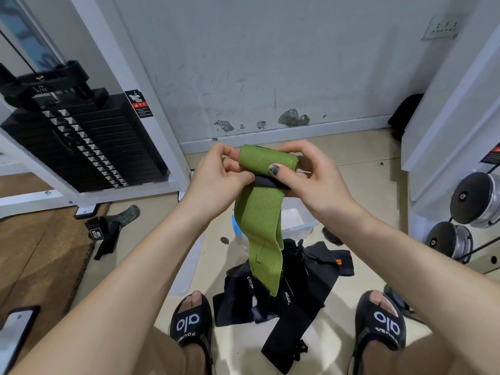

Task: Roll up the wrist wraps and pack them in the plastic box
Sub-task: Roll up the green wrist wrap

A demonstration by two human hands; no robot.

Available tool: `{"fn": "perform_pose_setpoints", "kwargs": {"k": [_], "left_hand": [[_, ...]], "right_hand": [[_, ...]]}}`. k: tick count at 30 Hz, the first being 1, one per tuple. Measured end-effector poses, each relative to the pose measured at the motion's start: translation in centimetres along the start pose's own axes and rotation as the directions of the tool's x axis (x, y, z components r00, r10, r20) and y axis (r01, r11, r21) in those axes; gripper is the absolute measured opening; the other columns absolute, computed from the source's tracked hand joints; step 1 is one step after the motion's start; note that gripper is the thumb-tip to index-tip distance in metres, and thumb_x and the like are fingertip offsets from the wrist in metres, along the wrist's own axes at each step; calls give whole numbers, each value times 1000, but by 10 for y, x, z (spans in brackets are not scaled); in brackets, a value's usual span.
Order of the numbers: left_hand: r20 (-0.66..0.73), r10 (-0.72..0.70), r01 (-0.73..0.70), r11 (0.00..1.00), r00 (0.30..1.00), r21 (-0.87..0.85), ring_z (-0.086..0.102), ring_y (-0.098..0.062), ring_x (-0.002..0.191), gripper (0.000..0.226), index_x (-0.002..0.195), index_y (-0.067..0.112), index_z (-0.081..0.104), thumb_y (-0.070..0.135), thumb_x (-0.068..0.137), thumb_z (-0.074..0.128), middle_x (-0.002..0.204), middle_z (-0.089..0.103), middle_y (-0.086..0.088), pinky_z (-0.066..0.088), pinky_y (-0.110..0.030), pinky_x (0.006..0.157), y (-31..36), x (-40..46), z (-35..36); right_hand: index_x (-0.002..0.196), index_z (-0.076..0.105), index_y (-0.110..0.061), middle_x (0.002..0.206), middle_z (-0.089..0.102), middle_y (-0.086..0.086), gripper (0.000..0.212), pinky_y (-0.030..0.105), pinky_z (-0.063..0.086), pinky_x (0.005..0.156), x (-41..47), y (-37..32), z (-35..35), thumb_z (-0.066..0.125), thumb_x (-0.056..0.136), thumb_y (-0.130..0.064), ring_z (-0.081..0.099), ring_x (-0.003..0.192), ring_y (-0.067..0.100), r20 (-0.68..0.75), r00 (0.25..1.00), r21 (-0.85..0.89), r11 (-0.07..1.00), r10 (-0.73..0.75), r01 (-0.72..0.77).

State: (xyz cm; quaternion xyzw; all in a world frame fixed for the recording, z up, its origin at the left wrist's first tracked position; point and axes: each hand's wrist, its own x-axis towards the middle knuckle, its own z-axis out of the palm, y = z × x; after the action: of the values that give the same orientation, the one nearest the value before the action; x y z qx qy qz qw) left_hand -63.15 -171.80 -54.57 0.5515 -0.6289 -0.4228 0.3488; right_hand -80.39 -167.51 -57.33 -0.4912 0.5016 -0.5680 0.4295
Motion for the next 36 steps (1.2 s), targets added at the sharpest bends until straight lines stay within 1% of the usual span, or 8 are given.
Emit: {"fn": "perform_pose_setpoints", "kwargs": {"k": [4,6,10,19,24,29,31,36], "left_hand": [[-11,52,-50,990,999,128,56,-12,86,39,118,23,56,26,86,78,101,60,0,49,-27,85,-5,1,-2],[109,9,-15,998,994,59,54,-14,81,43,115,17,60,41,83,75,92,55,-7,49,-32,82,-5,2,-5],[300,34,-9,996,953,-86,42,-7,59,29,112,-11,54,16,103,62,72,32,-3,44,-17,59,-10,6,-9],[365,106,-89,994,925,-64,52,-4,55,20,128,10,53,11,108,49,59,57,13,44,-17,54,-8,3,-7],[441,-39,133,974,897,-185,61,-13,74,36,128,30,58,28,93,51,91,65,3,52,-31,73,-6,7,-4],[506,-81,237,938,859,-252,62,-14,85,53,127,30,60,60,85,48,97,64,5,54,-30,79,-6,6,-3],[463,-59,188,953,884,-239,63,-17,95,45,124,31,59,57,88,52,105,64,2,53,-40,90,-8,7,0],[385,-32,166,933,922,-319,59,-17,76,19,119,28,58,20,103,50,94,61,0,46,-37,73,-3,6,4]], "right_hand": [[116,62,-5,104,71,17,22,44,63,74,3,-8,-3,68,95,-2,70,82,21,21,999,84,995,44,-45],[119,60,-3,93,72,9,24,38,63,73,5,-12,-8,67,96,-3,69,80,18,52,995,131,988,79,-86],[124,60,-3,95,69,9,28,30,59,69,8,-18,-16,66,97,-5,67,79,17,137,976,164,967,172,-194],[117,64,-9,103,68,17,25,42,61,83,10,-12,-16,67,94,1,67,91,25,137,977,154,971,164,-185],[106,70,-22,101,71,9,27,49,58,91,11,-10,-18,73,91,0,68,92,23,115,991,37,997,67,-72],[108,67,-17,112,70,15,32,32,59,92,8,-11,-17,73,88,7,67,97,13,108,994,-49,998,-21,27],[107,66,-17,110,69,12,34,29,59,90,7,-11,-16,72,87,10,67,94,12,115,993,-43,998,-34,39],[101,65,-28,107,67,1,42,37,57,89,5,-9,-17,76,83,8,65,94,14,118,992,-147,987,-51,68]]}}
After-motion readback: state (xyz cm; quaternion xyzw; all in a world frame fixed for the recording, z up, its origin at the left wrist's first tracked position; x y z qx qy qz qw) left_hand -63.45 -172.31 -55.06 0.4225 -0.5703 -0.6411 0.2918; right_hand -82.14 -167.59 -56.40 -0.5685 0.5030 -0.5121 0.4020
